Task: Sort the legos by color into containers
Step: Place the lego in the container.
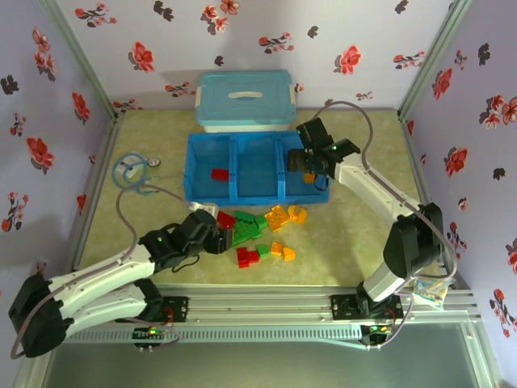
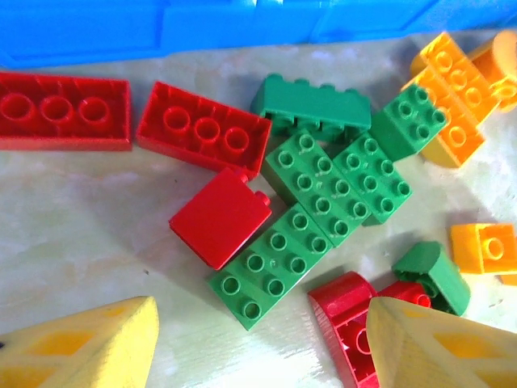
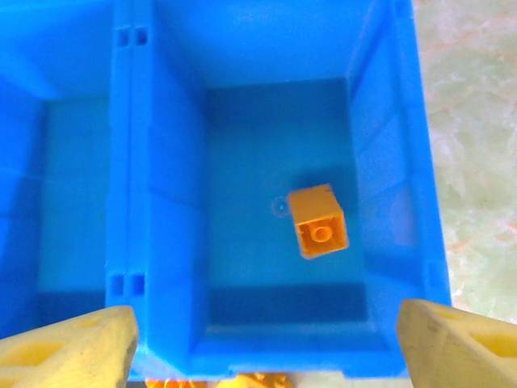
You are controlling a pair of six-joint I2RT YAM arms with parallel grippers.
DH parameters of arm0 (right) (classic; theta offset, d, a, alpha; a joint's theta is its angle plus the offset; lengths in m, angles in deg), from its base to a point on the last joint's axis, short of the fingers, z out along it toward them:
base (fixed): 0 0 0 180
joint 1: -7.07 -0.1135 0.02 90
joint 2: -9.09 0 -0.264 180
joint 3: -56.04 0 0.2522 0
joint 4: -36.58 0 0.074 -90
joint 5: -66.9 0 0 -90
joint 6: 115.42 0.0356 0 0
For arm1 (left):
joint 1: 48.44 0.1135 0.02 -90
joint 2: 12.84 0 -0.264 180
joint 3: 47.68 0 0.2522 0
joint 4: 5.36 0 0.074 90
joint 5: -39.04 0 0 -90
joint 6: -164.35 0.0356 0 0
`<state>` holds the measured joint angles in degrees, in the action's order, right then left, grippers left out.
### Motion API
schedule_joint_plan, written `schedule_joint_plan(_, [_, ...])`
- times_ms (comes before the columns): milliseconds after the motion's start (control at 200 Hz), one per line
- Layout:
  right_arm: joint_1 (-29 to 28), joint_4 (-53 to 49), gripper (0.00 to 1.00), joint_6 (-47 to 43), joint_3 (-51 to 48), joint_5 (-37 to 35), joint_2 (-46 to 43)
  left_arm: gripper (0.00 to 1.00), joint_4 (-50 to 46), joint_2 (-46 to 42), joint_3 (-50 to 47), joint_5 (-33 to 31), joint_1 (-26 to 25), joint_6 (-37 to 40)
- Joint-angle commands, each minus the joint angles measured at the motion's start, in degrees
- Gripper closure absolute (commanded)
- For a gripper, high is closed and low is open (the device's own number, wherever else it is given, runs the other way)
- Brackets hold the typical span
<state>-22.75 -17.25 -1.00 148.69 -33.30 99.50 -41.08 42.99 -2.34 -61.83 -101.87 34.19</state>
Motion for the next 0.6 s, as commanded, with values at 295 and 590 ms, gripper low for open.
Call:
schedule_joint_plan(295, [-1.6, 5.7, 0.2, 2.5, -14.3, 1.9, -8.9, 0.33, 6.9, 9.1, -2.1, 7.1, -0.4, -1.1])
schedule_joint_plan(590, [-1.6, 7.1, 0.22, 3.8, -18.2, 2.2, -11.0, 0.32, 10.4, 17.4, -1.3, 7.0, -0.1, -1.3])
